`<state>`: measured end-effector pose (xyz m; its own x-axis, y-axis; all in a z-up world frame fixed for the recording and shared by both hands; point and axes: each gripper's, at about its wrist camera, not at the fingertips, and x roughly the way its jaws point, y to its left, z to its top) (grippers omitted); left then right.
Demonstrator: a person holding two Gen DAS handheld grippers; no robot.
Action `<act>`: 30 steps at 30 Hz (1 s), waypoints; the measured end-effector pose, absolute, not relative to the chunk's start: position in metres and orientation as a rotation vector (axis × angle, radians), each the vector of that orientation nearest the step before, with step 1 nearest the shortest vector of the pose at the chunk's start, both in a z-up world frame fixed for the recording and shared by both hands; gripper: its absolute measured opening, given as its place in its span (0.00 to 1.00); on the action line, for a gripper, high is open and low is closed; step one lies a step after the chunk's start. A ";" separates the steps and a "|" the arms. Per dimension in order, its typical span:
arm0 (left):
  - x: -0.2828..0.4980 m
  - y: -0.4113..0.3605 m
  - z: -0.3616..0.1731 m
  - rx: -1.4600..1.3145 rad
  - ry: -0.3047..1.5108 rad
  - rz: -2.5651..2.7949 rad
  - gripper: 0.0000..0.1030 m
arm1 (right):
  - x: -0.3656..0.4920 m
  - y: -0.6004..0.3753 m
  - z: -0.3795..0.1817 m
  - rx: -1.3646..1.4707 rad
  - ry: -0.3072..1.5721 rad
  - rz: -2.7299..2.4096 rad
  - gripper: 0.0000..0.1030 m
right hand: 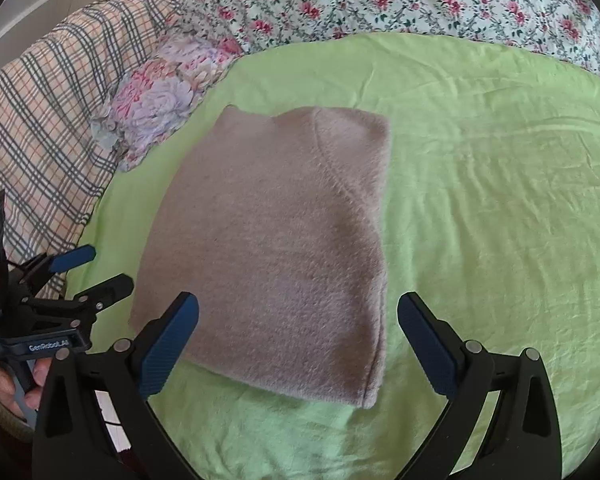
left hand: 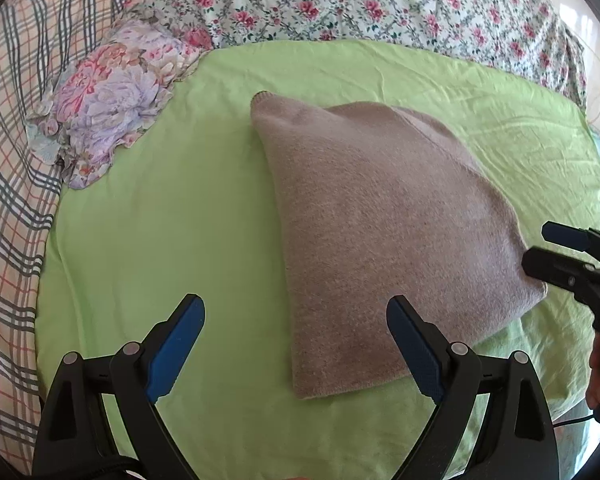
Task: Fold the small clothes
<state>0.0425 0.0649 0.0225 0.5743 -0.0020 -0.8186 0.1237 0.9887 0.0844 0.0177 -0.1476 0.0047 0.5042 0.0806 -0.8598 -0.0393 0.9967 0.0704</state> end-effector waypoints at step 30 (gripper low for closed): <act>0.033 0.053 0.017 0.173 0.976 -0.096 0.91 | 0.012 -0.131 -0.010 -0.052 1.114 0.091 0.97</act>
<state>0.0329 0.0531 0.0166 0.5572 -0.0035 -0.8303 0.1587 0.9820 0.1023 0.0121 -0.1307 -0.0102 0.4381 0.0469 -0.8977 -0.0988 0.9951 0.0038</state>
